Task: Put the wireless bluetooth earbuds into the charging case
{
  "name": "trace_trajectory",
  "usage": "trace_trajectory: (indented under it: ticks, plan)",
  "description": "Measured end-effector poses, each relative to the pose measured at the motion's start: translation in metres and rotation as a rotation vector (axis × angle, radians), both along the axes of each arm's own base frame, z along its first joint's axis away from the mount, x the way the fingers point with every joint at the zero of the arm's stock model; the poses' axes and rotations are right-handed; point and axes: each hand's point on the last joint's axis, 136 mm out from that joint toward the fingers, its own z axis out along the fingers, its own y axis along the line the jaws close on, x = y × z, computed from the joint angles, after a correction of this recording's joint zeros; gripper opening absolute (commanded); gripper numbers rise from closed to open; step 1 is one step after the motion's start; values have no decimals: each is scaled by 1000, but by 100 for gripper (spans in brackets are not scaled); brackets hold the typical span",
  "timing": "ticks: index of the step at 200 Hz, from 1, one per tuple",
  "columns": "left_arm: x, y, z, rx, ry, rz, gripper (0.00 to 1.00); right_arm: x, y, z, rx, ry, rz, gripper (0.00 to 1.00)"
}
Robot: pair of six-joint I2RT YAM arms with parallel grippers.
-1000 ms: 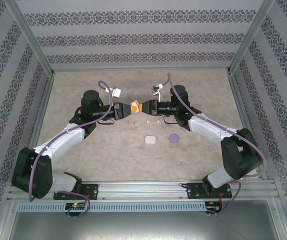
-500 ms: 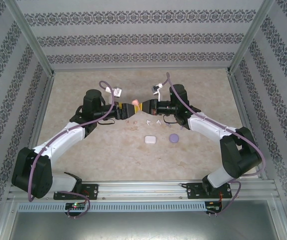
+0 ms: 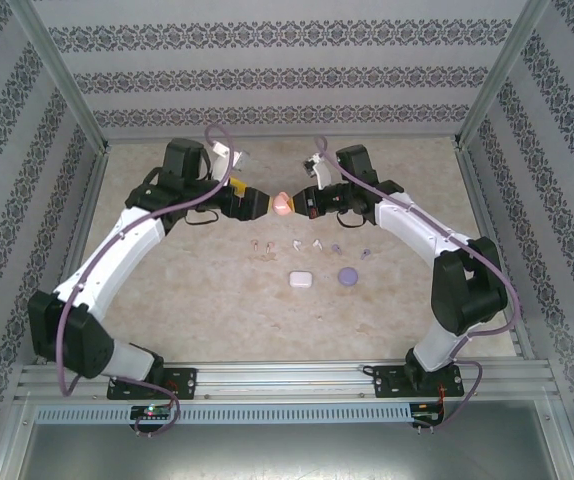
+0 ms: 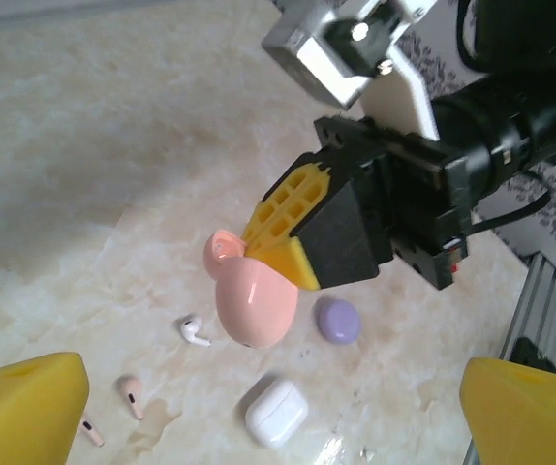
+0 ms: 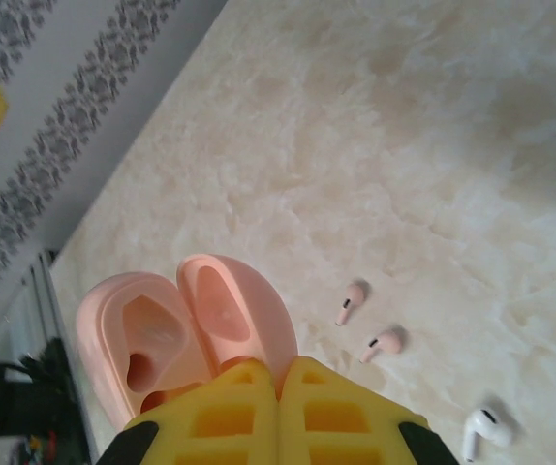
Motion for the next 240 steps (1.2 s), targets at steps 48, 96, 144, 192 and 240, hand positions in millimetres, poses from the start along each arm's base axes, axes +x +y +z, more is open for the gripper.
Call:
trace_trajectory:
  ticks: [48,96,144,192,240]
  plan:
    - [3,-6,-40,83,163,-133,92,-12,-4,-14,-90,-19,106,0]
    - [-6,-15,-47,60,257,-252,84,-29,-2,-26,-118,18,174,0]
    - [-14,-19,-50,31,297,-294,77,-35,10,-17,-92,8,211,0]
    - [-19,-21,-55,6,326,-307,68,-34,15,-6,-62,-7,221,0]
    - [-21,-23,-54,-14,331,-319,62,-33,21,2,-39,-13,222,0]
